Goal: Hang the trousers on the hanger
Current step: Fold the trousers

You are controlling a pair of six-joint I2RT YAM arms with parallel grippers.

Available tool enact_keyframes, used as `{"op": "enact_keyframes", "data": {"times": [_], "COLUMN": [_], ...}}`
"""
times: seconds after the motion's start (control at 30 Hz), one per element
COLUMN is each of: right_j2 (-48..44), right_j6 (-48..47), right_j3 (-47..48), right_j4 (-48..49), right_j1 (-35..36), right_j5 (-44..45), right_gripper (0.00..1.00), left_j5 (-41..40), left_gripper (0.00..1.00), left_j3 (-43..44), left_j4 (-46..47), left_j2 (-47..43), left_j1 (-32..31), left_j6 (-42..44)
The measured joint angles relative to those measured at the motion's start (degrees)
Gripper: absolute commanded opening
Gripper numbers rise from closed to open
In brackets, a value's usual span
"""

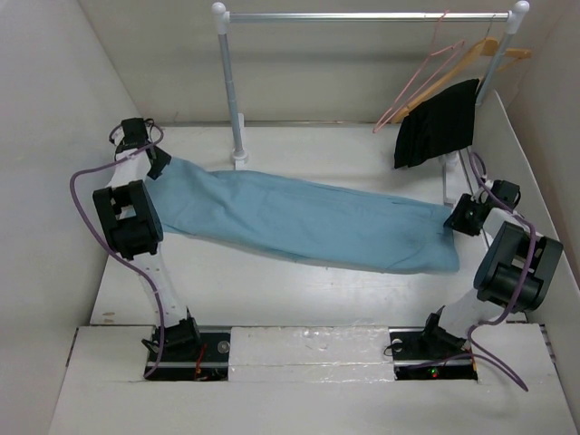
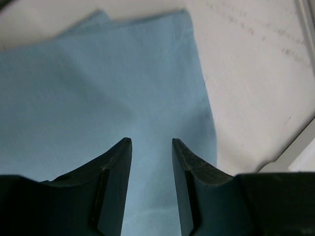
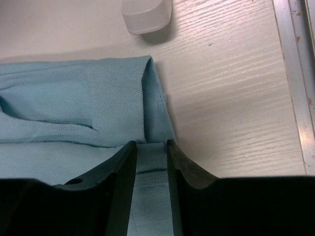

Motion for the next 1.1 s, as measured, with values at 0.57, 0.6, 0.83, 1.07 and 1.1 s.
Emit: {"op": "enact_keyframes", "data": {"times": [0.57,0.6,0.83,1.07,1.1], "right_j2": [2.6,2.49,0.59,-4.2,-4.59], "right_j6": [2.95,3.17,3.28,3.43,3.43], "right_j3": [0.74,0.74,2.91,6.91,7.15], "right_j4": [0.31,0.0,-4.31,-6.84,-7.1], "right_j1": [-0.02,-0.07,-0.22,0.96,1.18], "right_j5": [-2.21,-1.81,2.16,5.14,5.2], "right_gripper": [0.13,0.03,0.0,0.0,0.2], "left_j5": [-0.5,-0.57,-0.63,-0.52,-0.52], "left_gripper": [0.0,0.0,0.0,0.0,0.0], "left_j3": [-9.03,-9.05,-11.8,-14.86,-14.88], "left_j4": [2.51,2.54,3.17,2.6,2.62], "left_j2": [-10.36,-10.36,-10.36,-10.36,-10.36], "left_j1": [-24.72,-26.67,-32.68,-32.39,-32.94], "left_j6": [2.38,2.58,3.63,3.65,3.76]}}
